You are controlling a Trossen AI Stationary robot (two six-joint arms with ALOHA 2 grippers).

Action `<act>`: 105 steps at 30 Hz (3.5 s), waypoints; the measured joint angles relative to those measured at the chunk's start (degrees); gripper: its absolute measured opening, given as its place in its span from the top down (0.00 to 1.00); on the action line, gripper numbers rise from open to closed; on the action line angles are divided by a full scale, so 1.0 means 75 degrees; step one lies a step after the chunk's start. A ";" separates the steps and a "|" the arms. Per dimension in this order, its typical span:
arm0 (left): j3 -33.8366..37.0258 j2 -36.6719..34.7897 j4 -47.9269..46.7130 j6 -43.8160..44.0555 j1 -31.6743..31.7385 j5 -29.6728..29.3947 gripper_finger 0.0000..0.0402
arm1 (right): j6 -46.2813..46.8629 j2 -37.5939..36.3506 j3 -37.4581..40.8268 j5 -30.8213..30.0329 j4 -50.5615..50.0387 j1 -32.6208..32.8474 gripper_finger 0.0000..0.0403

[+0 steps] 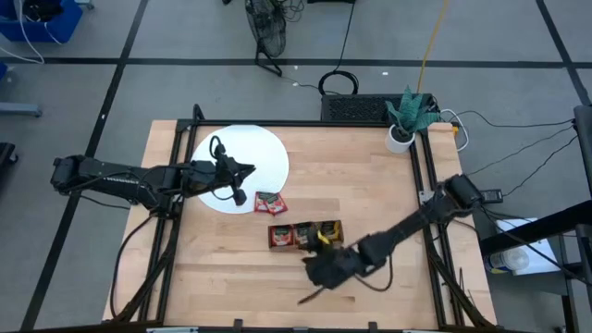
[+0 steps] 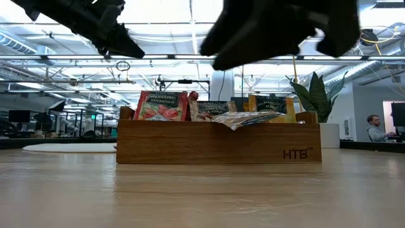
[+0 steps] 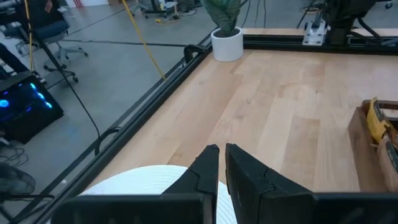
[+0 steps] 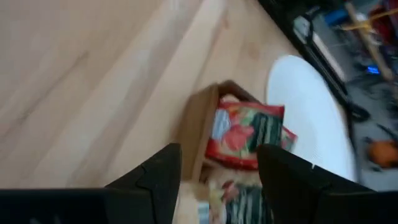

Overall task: Pick & Place Tea
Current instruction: Put the brown tea bag into the middle section of the wooden organizer

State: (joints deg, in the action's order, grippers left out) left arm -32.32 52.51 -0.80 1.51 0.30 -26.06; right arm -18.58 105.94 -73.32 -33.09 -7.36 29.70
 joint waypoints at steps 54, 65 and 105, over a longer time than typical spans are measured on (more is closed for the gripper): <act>0.0000 0.0000 -0.0335 0.0664 0.0093 0.0006 0.91 | -0.0011 0.1114 0.0291 -0.3174 -0.0476 0.0792 0.58; 0.0003 0.0000 -0.0335 0.0651 0.0093 0.0006 0.91 | 0.3732 0.0954 0.0029 0.1631 -0.0302 0.0239 0.57; 0.0003 -0.0003 -0.0634 0.0840 0.0107 0.0006 0.91 | 0.2371 0.0477 0.0087 0.1640 0.0242 0.0261 0.91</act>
State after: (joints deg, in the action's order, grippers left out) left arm -32.29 52.49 -5.55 7.81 1.10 -26.02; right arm -0.80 109.52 -72.67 -20.79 -5.54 31.65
